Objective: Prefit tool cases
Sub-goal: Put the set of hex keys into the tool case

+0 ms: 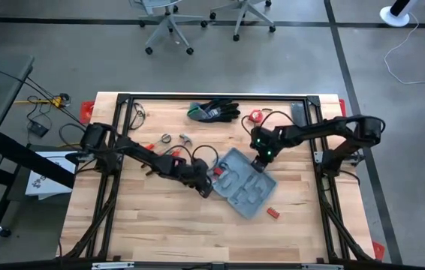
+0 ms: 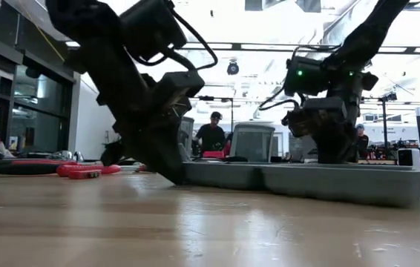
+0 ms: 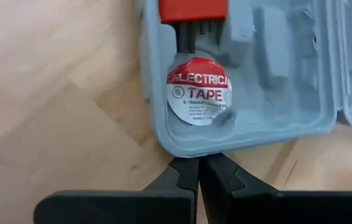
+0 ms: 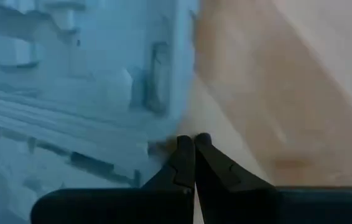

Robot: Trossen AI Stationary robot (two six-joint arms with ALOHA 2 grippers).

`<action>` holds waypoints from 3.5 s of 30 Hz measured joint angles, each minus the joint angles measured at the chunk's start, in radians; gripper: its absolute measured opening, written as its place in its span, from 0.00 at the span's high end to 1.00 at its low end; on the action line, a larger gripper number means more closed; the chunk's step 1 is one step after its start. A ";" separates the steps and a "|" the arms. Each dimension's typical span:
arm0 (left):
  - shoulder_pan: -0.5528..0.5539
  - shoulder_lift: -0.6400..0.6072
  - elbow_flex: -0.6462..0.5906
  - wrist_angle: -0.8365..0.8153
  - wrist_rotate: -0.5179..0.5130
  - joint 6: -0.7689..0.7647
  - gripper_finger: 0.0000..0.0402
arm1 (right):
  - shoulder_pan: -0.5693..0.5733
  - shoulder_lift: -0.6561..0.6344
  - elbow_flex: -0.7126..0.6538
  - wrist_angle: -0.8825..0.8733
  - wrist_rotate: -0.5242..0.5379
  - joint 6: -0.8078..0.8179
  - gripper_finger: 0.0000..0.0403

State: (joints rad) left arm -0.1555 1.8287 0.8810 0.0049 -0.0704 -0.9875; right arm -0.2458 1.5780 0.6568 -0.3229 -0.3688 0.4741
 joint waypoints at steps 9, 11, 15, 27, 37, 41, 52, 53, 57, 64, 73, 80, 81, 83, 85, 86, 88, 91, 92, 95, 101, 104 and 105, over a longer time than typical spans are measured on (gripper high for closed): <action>0.071 -0.005 0.000 -0.050 0.055 0.115 1.00 | 0.116 -0.004 -0.003 0.028 0.027 0.132 1.00; 0.081 -0.005 0.000 -0.052 0.055 0.131 1.00 | 0.133 -0.015 -0.005 0.027 0.027 0.152 1.00; 0.100 -0.005 0.000 -0.051 0.048 0.153 1.00 | 0.165 -0.033 -0.007 0.022 0.031 0.190 1.00; 0.113 -0.069 -0.002 -0.089 -0.028 0.172 1.00 | 0.197 -0.133 -0.142 0.136 0.110 0.333 1.00; 0.112 -0.151 -0.002 -0.104 -0.058 0.181 1.00 | 0.138 -0.369 -0.235 0.077 0.208 0.400 1.00; 0.113 -0.155 -0.001 -0.017 -0.066 0.205 1.00 | 0.135 -0.387 -0.234 0.217 0.200 0.420 1.00; 0.201 -0.030 0.091 0.062 0.047 0.315 1.00 | 0.098 -0.134 -0.098 0.321 0.158 0.323 1.00; 0.208 -0.015 0.109 0.056 0.054 0.332 1.00 | 0.092 -0.106 -0.073 0.319 0.150 0.304 1.00; 0.233 0.026 0.169 0.009 0.070 0.371 1.00 | 0.054 -0.010 0.015 0.320 0.133 0.251 1.00; 0.262 0.058 0.205 -0.014 0.120 0.416 1.00 | -0.011 0.088 0.099 0.303 0.058 0.179 1.00; 0.262 0.065 0.203 -0.108 0.146 0.414 1.00 | -0.029 0.136 0.149 0.305 0.018 0.153 1.00; 0.261 0.089 0.203 -0.116 0.158 0.407 1.00 | -0.029 0.137 0.149 0.295 0.017 0.146 1.00; 0.261 0.098 0.203 -0.109 0.164 0.399 1.00 | -0.029 0.137 0.149 0.296 0.017 0.145 1.00; 0.261 0.104 0.205 -0.106 0.164 0.390 1.00 | -0.028 0.137 0.149 0.293 0.017 0.145 1.00; 0.259 0.108 0.205 -0.097 0.148 0.380 1.00 | -0.029 0.137 0.149 0.289 0.016 0.136 1.00; 0.258 0.108 0.206 -0.098 0.135 0.371 1.00 | -0.028 0.137 0.149 0.283 0.016 0.131 1.00; 0.257 0.108 0.205 -0.095 0.121 0.364 1.00 | -0.029 0.137 0.149 0.274 0.013 0.127 1.00; 0.261 0.110 0.205 -0.075 0.113 0.363 1.00 | -0.028 0.137 0.148 0.263 0.012 0.119 1.00; 0.261 0.110 0.204 -0.071 0.110 0.362 1.00 | -0.028 0.137 0.148 0.263 0.012 0.115 1.00; 0.261 0.111 0.204 -0.062 0.102 0.351 1.00 | -0.029 0.137 0.148 0.262 0.003 0.106 1.00; 0.261 0.111 0.204 -0.062 0.107 0.343 1.00 | -0.029 0.114 0.148 0.274 0.021 0.108 1.00; 0.261 0.111 0.204 -0.061 0.110 0.337 1.00 | -0.034 0.097 0.148 0.274 0.039 0.103 1.00; 0.261 0.111 0.203 -0.061 0.110 0.336 1.00 | -0.036 0.097 0.148 0.276 0.043 0.101 1.00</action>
State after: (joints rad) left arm 0.1055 1.9392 1.0843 -0.0556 0.0395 -0.6510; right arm -0.2817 1.6745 0.8047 -0.0472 -0.3262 0.5756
